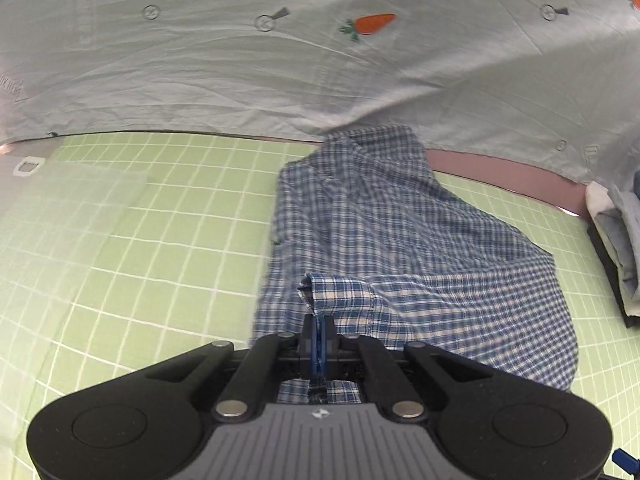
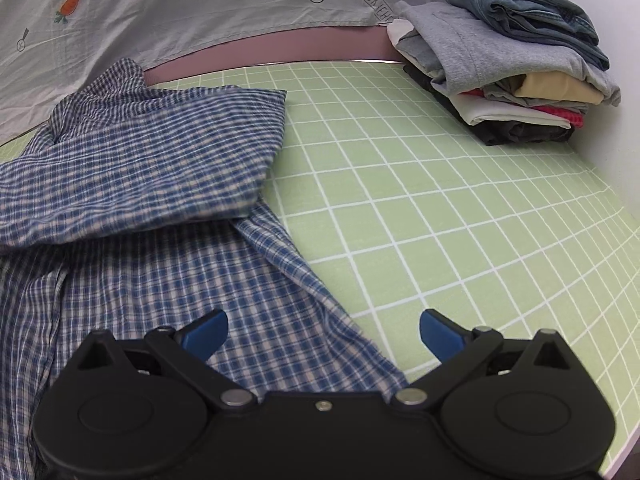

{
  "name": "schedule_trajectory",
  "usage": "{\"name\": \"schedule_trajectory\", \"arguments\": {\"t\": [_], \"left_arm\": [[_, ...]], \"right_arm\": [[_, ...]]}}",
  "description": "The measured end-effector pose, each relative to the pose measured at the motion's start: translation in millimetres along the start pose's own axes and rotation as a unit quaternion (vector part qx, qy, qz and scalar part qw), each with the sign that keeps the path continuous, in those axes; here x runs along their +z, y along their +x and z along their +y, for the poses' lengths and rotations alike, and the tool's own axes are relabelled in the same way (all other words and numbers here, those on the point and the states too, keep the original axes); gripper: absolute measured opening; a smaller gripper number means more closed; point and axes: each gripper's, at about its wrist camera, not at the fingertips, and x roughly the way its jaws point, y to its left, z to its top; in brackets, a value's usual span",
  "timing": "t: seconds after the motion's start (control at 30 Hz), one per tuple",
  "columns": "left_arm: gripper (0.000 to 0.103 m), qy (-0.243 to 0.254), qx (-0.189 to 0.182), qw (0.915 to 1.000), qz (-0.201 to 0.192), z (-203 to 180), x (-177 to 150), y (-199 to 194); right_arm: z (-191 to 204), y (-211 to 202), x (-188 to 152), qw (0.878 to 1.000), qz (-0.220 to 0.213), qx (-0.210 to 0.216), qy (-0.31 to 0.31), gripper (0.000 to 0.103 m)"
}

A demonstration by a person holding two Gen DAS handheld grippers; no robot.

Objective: Fold clothes
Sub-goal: 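Grasp the shirt fabric with the left gripper and fold the sleeve across the body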

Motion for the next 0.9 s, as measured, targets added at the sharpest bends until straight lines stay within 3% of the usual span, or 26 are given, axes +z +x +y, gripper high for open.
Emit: {"name": "schedule_trajectory", "arguments": {"t": [0.13,0.27,0.43,0.5,0.67,0.77,0.9], "left_arm": [[0.001,-0.028,0.016,0.9994,-0.012,52,14,0],[0.001,-0.073,0.002,0.9966,-0.039,93,35,-12],[0.001,-0.088,-0.037,0.9905,-0.099,110,69,-40],[0.001,-0.078,-0.036,0.9893,-0.118,111,77,-46],[0.001,-0.101,0.01,0.9851,-0.139,139,86,-49],[0.001,-0.143,0.043,0.9801,-0.131,168,82,-45],[0.002,-0.15,0.092,0.9797,-0.097,186,67,-35]], "right_arm": [[18,-9,-7,1.0,0.003,-0.012,-0.011,0.103],[33,-19,-16,1.0,0.009,-0.027,-0.012,0.103],[43,-27,-32,0.999,0.021,-0.041,-0.008,0.103],[46,-29,-35,0.999,0.024,-0.045,-0.008,0.103],[48,-39,-36,0.998,0.01,-0.055,-0.017,0.103],[47,-44,-36,0.998,0.003,-0.058,-0.02,0.103],[41,-48,-39,0.998,0.002,-0.055,-0.016,0.103]]}}
